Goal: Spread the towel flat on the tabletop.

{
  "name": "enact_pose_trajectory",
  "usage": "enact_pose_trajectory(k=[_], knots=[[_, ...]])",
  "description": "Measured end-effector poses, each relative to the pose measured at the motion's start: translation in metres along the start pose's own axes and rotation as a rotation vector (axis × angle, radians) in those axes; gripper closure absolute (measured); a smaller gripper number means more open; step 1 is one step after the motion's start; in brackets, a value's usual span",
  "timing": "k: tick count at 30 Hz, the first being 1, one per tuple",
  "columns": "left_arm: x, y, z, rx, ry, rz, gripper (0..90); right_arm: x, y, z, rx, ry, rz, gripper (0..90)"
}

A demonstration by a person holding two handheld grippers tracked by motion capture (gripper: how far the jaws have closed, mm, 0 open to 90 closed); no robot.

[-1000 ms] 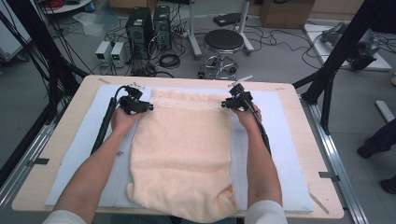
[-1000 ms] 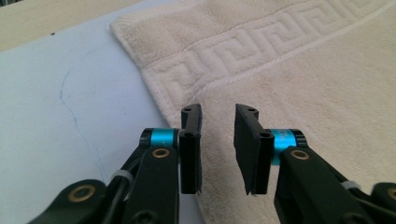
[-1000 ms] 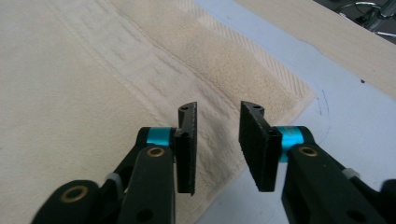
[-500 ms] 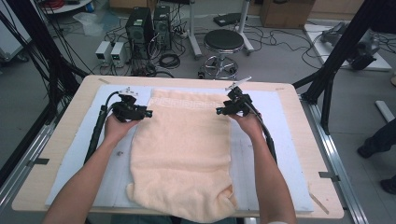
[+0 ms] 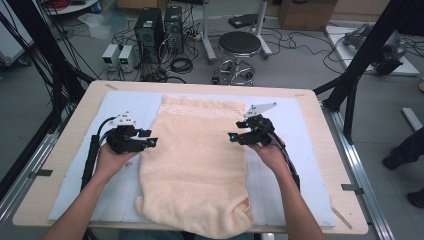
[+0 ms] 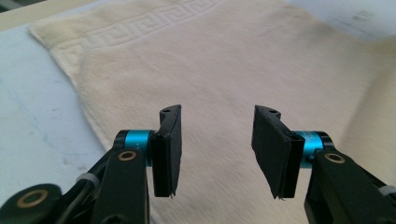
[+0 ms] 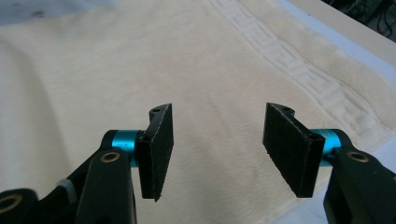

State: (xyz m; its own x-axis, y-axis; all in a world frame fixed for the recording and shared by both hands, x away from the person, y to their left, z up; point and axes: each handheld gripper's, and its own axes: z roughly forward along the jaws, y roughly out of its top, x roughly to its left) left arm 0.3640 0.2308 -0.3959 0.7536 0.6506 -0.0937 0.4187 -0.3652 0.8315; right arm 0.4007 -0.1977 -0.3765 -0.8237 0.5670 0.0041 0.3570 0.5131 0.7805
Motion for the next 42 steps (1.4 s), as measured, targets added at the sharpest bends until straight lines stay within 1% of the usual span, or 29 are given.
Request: enact_pose_trajectory(k=[1,2,3,4,6,7,9,10,12,13,17,18,19,20,21,22,24,25,27,28,31,32,33,35,36,38,39,41,42], knots=[[-0.005,-0.004,-0.004,0.003,-0.015,0.012,52.7,0.004,-0.002,-0.003,-0.006,0.004,-0.006,42.5],[-0.008,-0.006,-0.007,0.009,-0.019,0.019,52.4,0.011,-0.005,-0.007,-0.014,0.016,-0.020,42.5],[-0.014,-0.010,-0.011,0.009,-0.029,0.033,51.9,0.016,-0.006,-0.010,-0.015,0.017,-0.021,42.4],[-0.017,-0.013,-0.014,0.006,-0.035,0.040,51.5,0.022,-0.009,-0.014,-0.023,0.026,-0.042,42.1],[-0.026,-0.022,-0.023,0.001,-0.055,0.054,51.0,0.033,-0.015,-0.022,-0.033,0.047,-0.044,41.8],[-0.031,-0.026,-0.026,-0.003,-0.062,0.056,50.8,0.039,-0.017,-0.025,-0.038,0.058,-0.056,41.7],[-0.038,-0.036,-0.033,-0.011,-0.076,0.059,49.7,0.050,-0.022,-0.030,-0.027,0.069,-0.071,40.9],[-0.041,-0.040,-0.036,-0.011,-0.082,0.063,49.4,0.059,-0.026,-0.034,-0.041,0.079,-0.088,41.4],[-0.047,-0.046,-0.042,-0.016,-0.096,0.059,48.4,0.072,-0.032,-0.039,-0.033,0.093,-0.107,41.3],[-0.051,-0.049,-0.046,-0.027,-0.105,0.056,47.6,0.077,-0.034,-0.040,-0.032,0.106,-0.113,41.2],[-0.070,-0.059,-0.060,-0.032,-0.137,0.093,46.5,0.099,-0.044,-0.046,-0.038,0.159,-0.149,41.2],[-0.074,-0.062,-0.063,-0.026,-0.146,0.106,46.1,0.105,-0.047,-0.048,-0.036,0.170,-0.163,41.1],[-0.077,-0.063,-0.064,-0.023,-0.153,0.109,45.9,0.110,-0.049,-0.049,-0.036,0.180,-0.170,40.9],[-0.081,-0.066,-0.066,-0.014,-0.160,0.118,45.5,0.113,-0.051,-0.050,-0.033,0.192,-0.176,40.7],[-0.085,-0.069,-0.068,-0.007,-0.167,0.129,44.3,0.117,-0.052,-0.052,-0.030,0.201,-0.179,40.6],[-0.088,-0.071,-0.069,-0.006,-0.169,0.128,42.9,0.122,-0.054,-0.054,-0.037,0.217,-0.178,40.7],[-0.094,-0.076,-0.072,0.011,-0.181,0.155,42.3,0.127,-0.057,-0.058,-0.036,0.228,-0.188,40.9],[-0.096,-0.078,-0.072,0.018,-0.179,0.160,42.3,0.130,-0.059,-0.060,-0.028,0.232,-0.198,41.1],[-0.099,-0.082,-0.071,0.035,-0.176,0.163,41.7,0.134,-0.063,-0.059,-0.007,0.232,-0.201,41.3],[-0.100,-0.084,-0.069,0.053,-0.180,0.166,41.4,0.135,-0.065,-0.058,0.005,0.228,-0.197,41.8],[-0.102,-0.087,-0.061,0.095,-0.182,0.170,41.6,0.140,-0.073,-0.048,0.071,0.210,-0.194,45.5],[-0.102,-0.088,-0.059,0.121,-0.187,0.174,42.0,0.140,-0.075,-0.046,0.081,0.207,-0.192,47.9],[-0.104,-0.088,-0.056,0.141,-0.188,0.174,43.5,0.141,-0.078,-0.042,0.094,0.220,-0.183,50.4],[-0.105,-0.090,-0.049,0.194,-0.185,0.199,49.0,0.141,-0.082,-0.036,0.114,0.240,-0.178,59.1],[-0.106,-0.090,-0.047,0.198,-0.191,0.198,53.7,0.143,-0.084,-0.033,0.121,0.256,-0.178,63.1],[-0.104,-0.089,-0.047,0.196,-0.196,0.190,59.9,0.144,-0.085,-0.031,0.118,0.264,-0.188,71.5],[-0.104,-0.088,-0.047,0.193,-0.192,0.184,64.7,0.145,-0.086,-0.031,0.117,0.262,-0.200,75.6],[-0.103,-0.086,-0.049,0.183,-0.179,0.189,71.9,0.147,-0.084,-0.033,0.109,0.257,-0.219,83.0],[-0.103,-0.084,-0.051,0.173,-0.174,0.192,73.4,0.147,-0.083,-0.034,0.107,0.256,-0.222,84.1]])
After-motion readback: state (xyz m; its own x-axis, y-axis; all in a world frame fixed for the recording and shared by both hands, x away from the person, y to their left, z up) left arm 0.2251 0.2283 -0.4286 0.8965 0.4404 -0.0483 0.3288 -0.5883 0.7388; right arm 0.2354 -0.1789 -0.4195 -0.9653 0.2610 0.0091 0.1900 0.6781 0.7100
